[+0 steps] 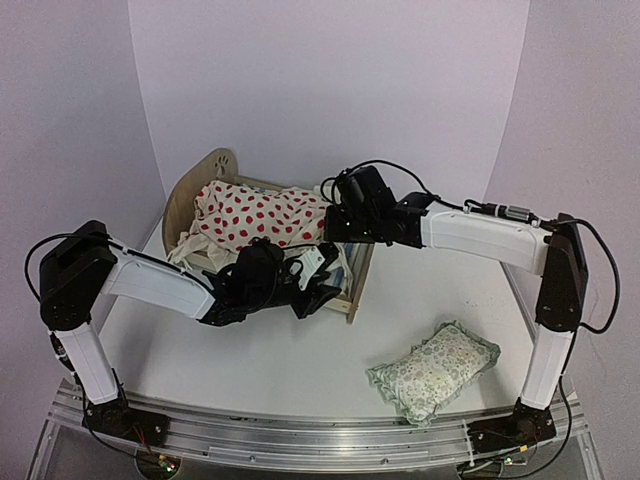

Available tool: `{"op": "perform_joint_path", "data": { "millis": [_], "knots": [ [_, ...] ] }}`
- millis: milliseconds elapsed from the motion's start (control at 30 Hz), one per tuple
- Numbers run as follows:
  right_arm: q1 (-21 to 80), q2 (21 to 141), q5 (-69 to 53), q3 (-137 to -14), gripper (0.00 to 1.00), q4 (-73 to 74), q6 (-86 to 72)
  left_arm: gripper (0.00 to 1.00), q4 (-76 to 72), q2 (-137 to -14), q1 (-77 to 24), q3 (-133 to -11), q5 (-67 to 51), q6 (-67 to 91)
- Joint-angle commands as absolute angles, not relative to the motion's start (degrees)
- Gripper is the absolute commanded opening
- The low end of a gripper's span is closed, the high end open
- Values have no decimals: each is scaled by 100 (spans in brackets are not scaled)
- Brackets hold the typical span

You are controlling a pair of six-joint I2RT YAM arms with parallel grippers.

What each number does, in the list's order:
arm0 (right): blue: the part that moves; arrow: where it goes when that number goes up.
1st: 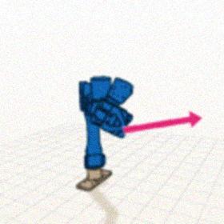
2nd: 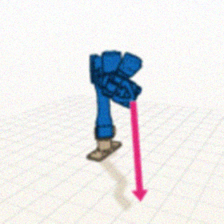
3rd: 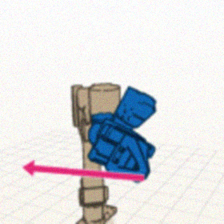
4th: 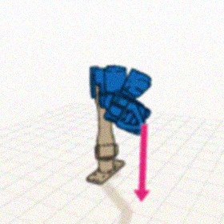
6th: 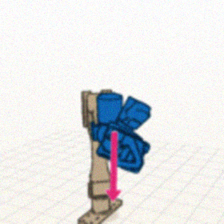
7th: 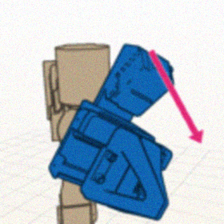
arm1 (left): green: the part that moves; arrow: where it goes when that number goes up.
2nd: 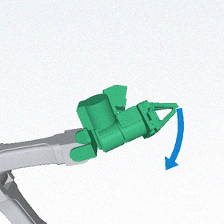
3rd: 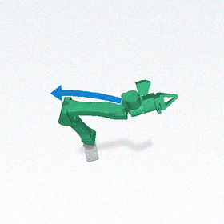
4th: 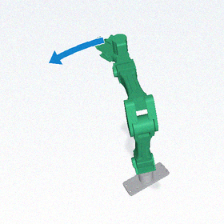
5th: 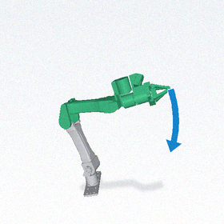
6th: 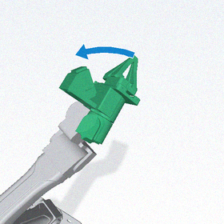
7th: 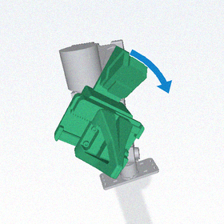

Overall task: Set up the pet bed
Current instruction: Cross the right ropes of the mattress at the bed frame base.

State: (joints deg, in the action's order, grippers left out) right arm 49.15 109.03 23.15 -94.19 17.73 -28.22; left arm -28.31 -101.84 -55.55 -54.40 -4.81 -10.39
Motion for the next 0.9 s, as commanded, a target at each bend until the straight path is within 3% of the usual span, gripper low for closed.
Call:
{"op": "perform_joint_path", "data": {
  "millis": [0, 367, 867],
  "knots": [
    [4899, 10404, 2279, -9556, 0, 1707, -3636, 44, -3672, -9959, -5528, -5278, -679, -951],
    [4905, 10283, 1817, -9487, 0, 1713, -4731, 44, -4778, -10138, -5529, -4759, -533, -958],
    [4985, 10265, 1750, -9423, 0, 1713, -5060, 60, -5892, -10924, -5455, -4942, -166, -832]
  ]
}}
